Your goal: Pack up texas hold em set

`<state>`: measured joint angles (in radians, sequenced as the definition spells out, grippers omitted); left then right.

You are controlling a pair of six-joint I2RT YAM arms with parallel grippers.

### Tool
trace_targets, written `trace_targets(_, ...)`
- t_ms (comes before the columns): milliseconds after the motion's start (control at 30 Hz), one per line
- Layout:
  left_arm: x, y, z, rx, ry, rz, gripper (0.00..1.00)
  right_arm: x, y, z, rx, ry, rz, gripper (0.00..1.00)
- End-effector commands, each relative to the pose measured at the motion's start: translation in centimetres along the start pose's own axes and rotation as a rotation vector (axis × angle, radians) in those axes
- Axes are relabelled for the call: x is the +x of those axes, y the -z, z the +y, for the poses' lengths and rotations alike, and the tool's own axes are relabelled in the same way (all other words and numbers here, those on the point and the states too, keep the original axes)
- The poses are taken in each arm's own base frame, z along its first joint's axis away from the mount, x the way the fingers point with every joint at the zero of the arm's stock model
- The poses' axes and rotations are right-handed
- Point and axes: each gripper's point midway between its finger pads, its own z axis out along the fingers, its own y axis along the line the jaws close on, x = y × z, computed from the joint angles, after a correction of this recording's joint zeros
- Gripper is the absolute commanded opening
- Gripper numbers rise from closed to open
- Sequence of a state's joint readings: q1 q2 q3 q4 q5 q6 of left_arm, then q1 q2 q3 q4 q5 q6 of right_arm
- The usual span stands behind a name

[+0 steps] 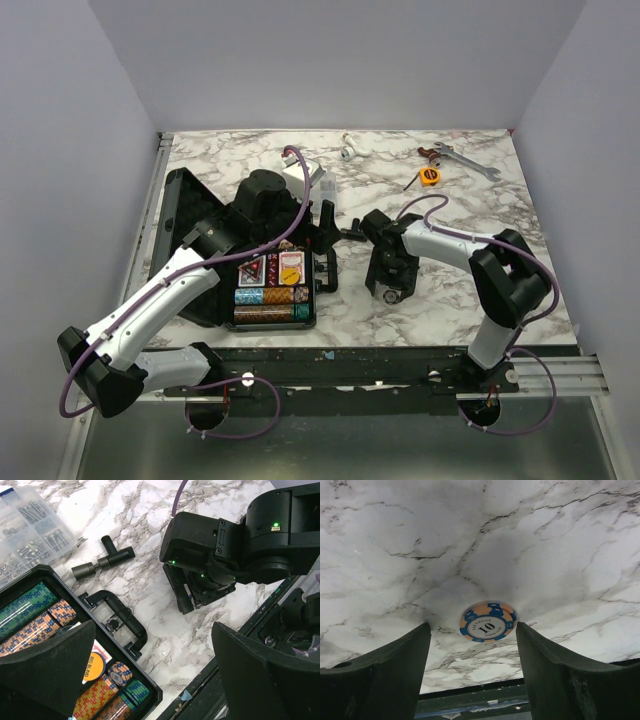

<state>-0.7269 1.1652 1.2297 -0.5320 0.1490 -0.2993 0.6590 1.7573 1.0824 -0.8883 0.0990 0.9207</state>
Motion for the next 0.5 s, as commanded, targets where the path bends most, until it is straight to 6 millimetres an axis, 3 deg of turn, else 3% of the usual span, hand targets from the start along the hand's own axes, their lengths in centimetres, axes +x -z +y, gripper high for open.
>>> trace_targets(0, 0.2, -0.3, -0.5, 0.032, -0.012, 0.003, 0.99, 0.2, -1.3, -0.2, 0.023, -0.003, 0.033, 0.69)
trace_targets(467, 0.2, -0.3, -0.2, 0.017, -0.019, -0.001, 0.99, 1.6, -2.4, -1.8, 0.027, -0.042, 0.061, 0.65)
